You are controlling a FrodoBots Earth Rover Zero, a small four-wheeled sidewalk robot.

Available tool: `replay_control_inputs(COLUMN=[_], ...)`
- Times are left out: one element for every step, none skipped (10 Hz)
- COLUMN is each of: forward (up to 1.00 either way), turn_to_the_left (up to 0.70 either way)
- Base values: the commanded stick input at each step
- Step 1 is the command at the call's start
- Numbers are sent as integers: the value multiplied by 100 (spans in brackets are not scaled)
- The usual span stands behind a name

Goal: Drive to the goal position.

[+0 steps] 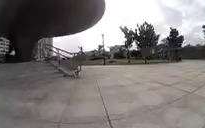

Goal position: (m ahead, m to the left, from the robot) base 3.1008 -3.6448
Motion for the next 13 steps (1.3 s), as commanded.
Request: replay_control_inputs(forward=[85,85,85,85,85,85,85,85,85,85,85,85,85], turn_to_the_left=[0,0,0,0,0,0,0,0,0,0,0,-18,-34])
